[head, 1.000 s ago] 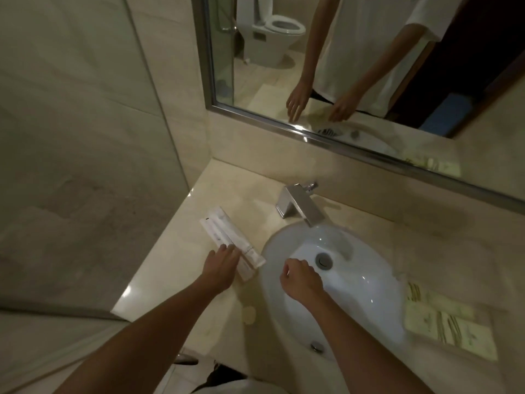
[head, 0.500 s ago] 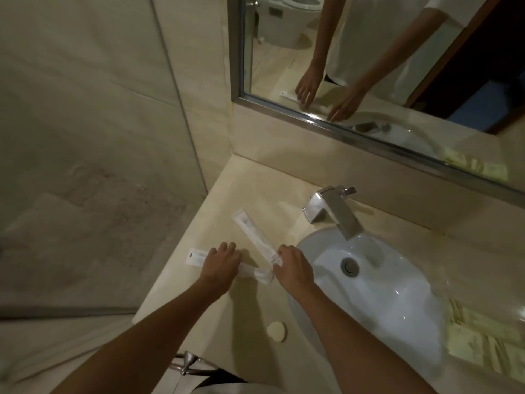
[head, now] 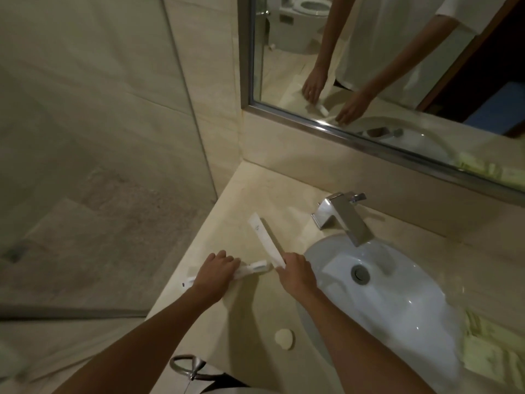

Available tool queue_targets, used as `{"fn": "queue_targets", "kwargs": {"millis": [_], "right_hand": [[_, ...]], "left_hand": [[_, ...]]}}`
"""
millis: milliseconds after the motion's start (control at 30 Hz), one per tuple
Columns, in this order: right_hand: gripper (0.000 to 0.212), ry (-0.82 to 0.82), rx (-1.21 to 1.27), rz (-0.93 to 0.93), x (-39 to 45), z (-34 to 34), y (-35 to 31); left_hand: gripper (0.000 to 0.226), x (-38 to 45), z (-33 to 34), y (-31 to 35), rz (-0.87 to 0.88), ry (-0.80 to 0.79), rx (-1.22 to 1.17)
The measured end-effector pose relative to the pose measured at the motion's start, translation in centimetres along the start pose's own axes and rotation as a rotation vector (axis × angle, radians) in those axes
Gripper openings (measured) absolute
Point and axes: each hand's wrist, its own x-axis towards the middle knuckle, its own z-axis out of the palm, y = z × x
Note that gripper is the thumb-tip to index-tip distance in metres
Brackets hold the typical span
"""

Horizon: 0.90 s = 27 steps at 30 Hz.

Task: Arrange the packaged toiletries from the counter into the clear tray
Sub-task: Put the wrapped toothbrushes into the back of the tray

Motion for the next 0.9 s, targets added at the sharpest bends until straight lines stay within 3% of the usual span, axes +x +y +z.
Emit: {"fn": "queue_targets", "kwargs": {"millis": [300, 533, 700, 900], "right_hand": [[0.004, 0.275, -0.081, -0.099, -5.5, -6.3, 8.5], [0.004, 0.497, -0.103, 0.112, -13.3, -11.0, 19.5], [0.006, 0.577, -0.065, 0.345, -19.2, -13.1, 28.2], [0.007, 0.694, -0.01, 0.553, -25.1, -15.7, 36.2]], "left_hand": [[0.04, 2.1, -1.7, 7.2, 0.249, 0.098, 0.157], [0.037, 4.5, -1.7, 19.4, 0.424, 0.121, 0.058], [0.063, 5.5, -1.4, 29.0, 0.541, 0.102, 0.104], [0.039, 6.5, -0.9, 39.2, 0.672, 0.096, 0.045]]}}
